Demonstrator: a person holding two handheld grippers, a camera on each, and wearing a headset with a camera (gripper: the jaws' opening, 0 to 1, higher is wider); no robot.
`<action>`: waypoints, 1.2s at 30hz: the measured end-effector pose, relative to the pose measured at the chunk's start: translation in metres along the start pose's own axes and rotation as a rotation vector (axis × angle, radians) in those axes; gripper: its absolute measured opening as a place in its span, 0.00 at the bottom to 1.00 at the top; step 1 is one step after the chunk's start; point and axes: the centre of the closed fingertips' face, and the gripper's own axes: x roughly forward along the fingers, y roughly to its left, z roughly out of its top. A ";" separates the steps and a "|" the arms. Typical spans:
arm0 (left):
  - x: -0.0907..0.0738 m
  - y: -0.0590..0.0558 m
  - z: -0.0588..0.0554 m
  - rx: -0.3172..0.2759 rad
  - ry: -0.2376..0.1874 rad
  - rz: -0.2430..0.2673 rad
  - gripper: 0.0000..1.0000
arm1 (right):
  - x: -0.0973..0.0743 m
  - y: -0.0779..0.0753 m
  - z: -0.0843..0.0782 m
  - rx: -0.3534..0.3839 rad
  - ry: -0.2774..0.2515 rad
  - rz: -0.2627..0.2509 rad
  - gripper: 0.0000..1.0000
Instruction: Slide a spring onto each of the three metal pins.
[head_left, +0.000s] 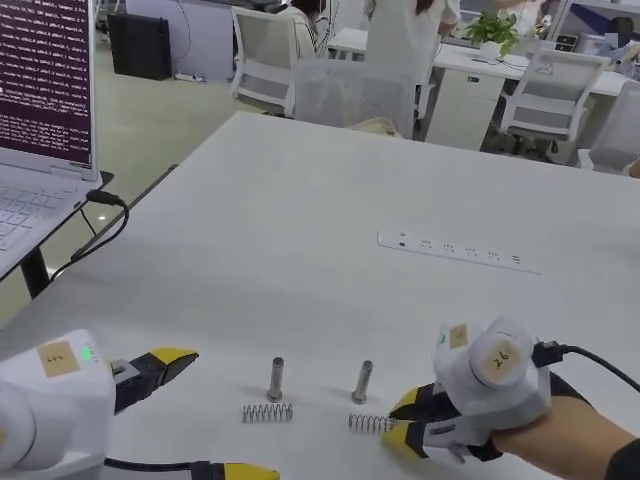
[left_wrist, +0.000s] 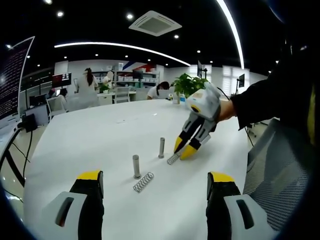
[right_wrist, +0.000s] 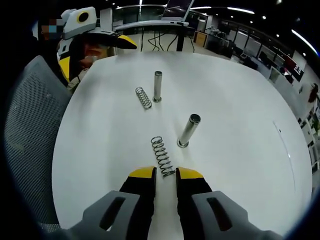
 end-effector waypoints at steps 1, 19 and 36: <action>0.000 0.000 0.000 -0.001 -0.001 0.000 0.82 | 0.000 0.000 0.000 -0.007 -0.001 0.000 0.12; -0.002 -0.002 0.001 0.000 -0.006 -0.003 0.82 | -0.006 0.001 0.004 -0.043 0.021 -0.006 0.09; -0.001 -0.004 0.004 0.003 -0.016 -0.011 0.82 | -0.021 0.001 0.028 -0.095 0.013 -0.024 0.08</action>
